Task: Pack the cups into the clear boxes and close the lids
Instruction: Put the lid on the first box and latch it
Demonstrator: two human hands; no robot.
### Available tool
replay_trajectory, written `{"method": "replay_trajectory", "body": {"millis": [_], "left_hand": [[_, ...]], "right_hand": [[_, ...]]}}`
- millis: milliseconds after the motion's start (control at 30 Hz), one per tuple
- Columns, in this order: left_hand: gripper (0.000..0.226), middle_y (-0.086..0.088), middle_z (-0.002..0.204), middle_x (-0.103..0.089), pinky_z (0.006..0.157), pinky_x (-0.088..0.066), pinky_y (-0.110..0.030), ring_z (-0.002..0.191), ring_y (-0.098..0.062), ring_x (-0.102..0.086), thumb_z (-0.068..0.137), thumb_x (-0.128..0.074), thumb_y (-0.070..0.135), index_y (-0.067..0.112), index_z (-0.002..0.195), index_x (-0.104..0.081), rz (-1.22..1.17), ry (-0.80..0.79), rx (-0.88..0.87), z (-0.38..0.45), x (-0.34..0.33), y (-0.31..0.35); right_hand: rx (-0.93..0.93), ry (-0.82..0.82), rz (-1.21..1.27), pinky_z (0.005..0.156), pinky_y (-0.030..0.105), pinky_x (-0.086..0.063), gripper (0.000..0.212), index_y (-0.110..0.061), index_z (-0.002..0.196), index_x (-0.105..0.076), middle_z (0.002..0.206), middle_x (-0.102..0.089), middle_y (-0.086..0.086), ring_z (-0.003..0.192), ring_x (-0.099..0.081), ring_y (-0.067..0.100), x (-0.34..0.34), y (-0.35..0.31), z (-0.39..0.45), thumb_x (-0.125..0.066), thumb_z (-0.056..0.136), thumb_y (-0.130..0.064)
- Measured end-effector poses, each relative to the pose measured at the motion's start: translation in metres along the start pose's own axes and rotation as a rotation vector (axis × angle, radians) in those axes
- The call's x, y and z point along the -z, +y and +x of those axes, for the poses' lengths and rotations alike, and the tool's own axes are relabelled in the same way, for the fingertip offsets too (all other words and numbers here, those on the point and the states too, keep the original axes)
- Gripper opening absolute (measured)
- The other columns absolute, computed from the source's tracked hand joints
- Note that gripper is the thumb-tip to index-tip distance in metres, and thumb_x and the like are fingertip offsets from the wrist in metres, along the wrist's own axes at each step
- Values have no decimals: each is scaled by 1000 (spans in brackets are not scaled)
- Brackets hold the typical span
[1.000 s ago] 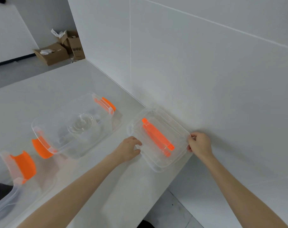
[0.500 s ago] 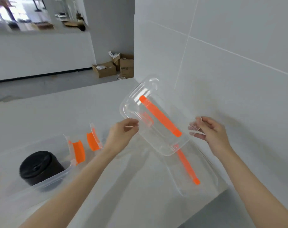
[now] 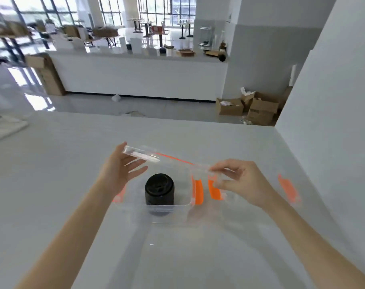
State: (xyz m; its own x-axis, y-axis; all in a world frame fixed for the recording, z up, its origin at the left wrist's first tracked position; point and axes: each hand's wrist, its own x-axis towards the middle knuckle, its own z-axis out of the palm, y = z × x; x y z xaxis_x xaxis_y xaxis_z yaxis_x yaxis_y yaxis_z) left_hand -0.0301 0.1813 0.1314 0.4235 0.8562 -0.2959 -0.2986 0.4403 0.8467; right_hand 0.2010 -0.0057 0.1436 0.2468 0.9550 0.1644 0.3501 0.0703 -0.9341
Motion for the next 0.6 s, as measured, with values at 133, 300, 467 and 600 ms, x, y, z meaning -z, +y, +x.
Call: {"method": "replay_trajectory", "body": {"millis": [133,300,467,600], "left_hand": [[20,-6,65,-70,54,-60,-27,55,-13,-70,89,-49,18,10,73,-57,43,111,27,2,43,3],[18,-10,71,-64,61,-58,-26,56,-14,-65,83,-51,14,2,77,-63,490,218,59,11,72,-10],[23,-10,64,-57,57,-38,-27,63,-24,-48,75,-56,22,4,62,-63,939,340,6,16,73,-29],[31,-13,63,-55,60,-36,-29,60,-26,-44,73,-55,27,6,51,-53,1096,357,4,16,71,-36]], "right_hand": [[90,-77,-397,72,3,-39,48,-41,82,-69,84,-61,-24,76,-57,-3,-37,17,19,-71,69,6],[333,-166,-754,79,11,-35,46,-13,88,-74,90,-74,-2,86,-64,13,-61,36,26,-71,55,18],[335,-282,-853,85,19,-35,52,-16,92,-72,94,-73,-3,90,-67,18,-67,53,22,-67,53,17],[333,-317,-874,86,16,-42,50,-16,100,-71,101,-72,-2,95,-66,19,-69,58,22,-65,59,11]]}}
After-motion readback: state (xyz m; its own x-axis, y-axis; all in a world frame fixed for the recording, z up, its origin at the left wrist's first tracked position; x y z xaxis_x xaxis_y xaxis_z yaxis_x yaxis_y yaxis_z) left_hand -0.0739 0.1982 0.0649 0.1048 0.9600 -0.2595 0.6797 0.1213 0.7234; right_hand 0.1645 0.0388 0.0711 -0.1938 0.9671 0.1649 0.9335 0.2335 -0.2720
